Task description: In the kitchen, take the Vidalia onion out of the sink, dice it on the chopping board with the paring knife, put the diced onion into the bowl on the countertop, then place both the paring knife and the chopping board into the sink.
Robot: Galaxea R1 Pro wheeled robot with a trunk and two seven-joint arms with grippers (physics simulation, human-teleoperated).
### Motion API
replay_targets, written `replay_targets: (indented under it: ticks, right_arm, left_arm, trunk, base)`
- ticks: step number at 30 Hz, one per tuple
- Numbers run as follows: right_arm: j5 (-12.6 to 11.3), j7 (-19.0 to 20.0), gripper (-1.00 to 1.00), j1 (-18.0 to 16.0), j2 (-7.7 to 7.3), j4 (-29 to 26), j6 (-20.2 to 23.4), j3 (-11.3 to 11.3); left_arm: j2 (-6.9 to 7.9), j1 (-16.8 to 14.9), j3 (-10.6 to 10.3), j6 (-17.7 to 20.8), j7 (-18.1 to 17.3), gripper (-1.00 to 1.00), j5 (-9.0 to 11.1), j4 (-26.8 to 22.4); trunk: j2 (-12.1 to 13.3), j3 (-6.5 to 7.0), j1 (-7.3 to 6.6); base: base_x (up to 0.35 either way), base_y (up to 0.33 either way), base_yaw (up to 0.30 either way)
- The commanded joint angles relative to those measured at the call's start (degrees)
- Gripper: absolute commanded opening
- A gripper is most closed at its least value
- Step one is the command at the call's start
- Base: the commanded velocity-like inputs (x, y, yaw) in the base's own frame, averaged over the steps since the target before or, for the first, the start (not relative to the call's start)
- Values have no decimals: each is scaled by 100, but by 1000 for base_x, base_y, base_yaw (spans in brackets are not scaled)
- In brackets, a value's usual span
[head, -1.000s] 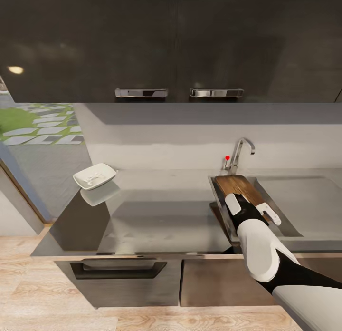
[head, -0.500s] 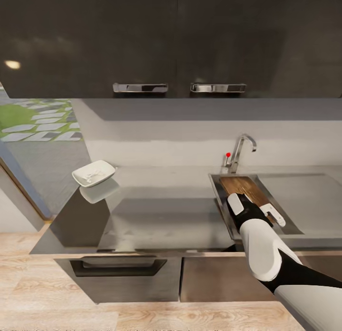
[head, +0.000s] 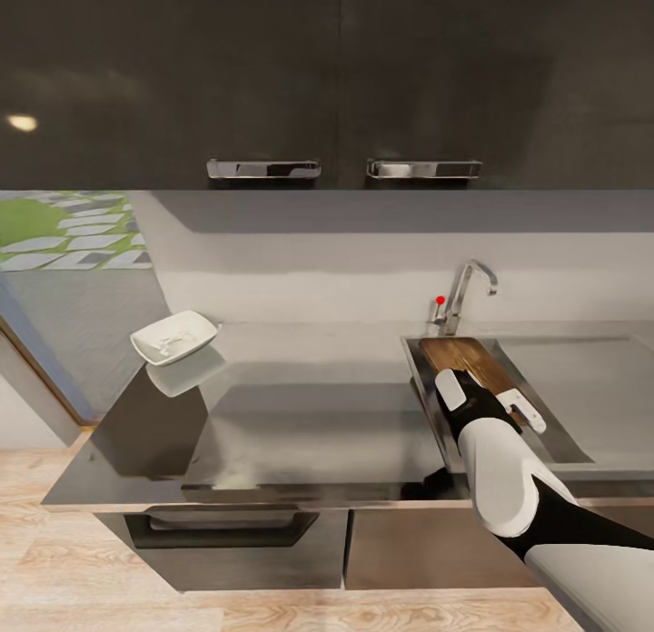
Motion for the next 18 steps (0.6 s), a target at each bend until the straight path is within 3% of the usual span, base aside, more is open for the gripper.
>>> replay_targets:
  ticks: [1, 18]
  right_arm:
    - [-24, -2, -100, -5, 0, -3, -37, -8]
    - [-18, -2, -100, -5, -7, 4, -37, -8]
  left_arm:
    - [0, -11, -7, -35, -11, 100, 30, 22]
    - [0, -8, -10, -35, -11, 100, 30, 22]
  trunk:
    - [-12, -12, 3]
    - [-12, -110, 3]
  base:
    - [3, 0, 0]
    - [0, -4, 0]
